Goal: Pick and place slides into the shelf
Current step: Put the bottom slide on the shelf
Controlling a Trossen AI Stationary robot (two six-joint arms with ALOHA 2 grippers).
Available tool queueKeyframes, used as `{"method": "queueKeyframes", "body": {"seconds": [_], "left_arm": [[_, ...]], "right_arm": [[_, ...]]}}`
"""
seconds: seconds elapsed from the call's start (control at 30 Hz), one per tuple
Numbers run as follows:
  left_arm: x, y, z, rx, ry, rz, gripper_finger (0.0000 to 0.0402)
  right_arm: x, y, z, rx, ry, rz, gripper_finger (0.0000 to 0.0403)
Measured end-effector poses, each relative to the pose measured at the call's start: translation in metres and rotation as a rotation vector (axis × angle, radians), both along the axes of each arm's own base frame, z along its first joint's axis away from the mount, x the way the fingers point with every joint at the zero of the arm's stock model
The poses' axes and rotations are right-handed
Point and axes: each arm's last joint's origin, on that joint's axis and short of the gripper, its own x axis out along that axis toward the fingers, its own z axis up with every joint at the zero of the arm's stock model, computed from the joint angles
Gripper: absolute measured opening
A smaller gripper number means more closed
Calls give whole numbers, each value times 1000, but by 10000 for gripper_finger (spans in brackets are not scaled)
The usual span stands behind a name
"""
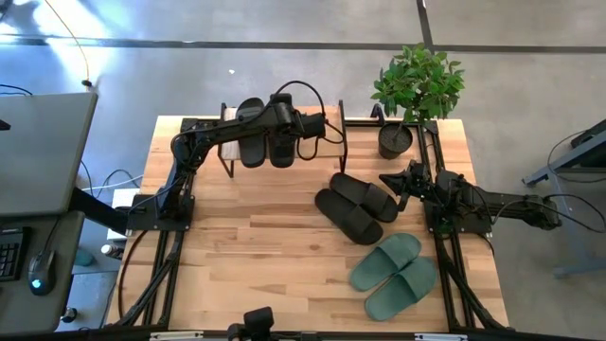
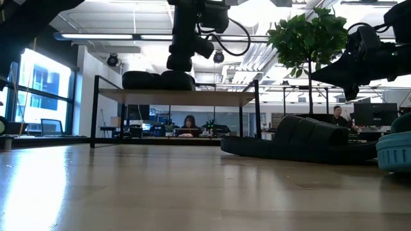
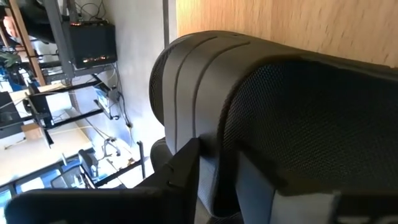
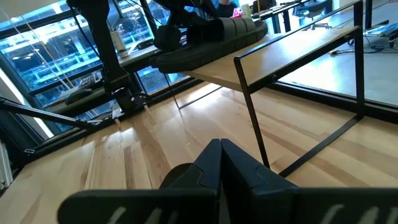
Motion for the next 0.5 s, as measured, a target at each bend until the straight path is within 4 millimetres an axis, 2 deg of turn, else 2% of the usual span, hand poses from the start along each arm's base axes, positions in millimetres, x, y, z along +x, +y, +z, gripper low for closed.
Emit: {"method": "queueKeyframes", "body": {"seconds": [0.5], "left_arm": [[-4, -2, -1, -22, 42, 3, 177]], "right_arm": [[0, 0, 0, 0, 0, -1, 0]]}}
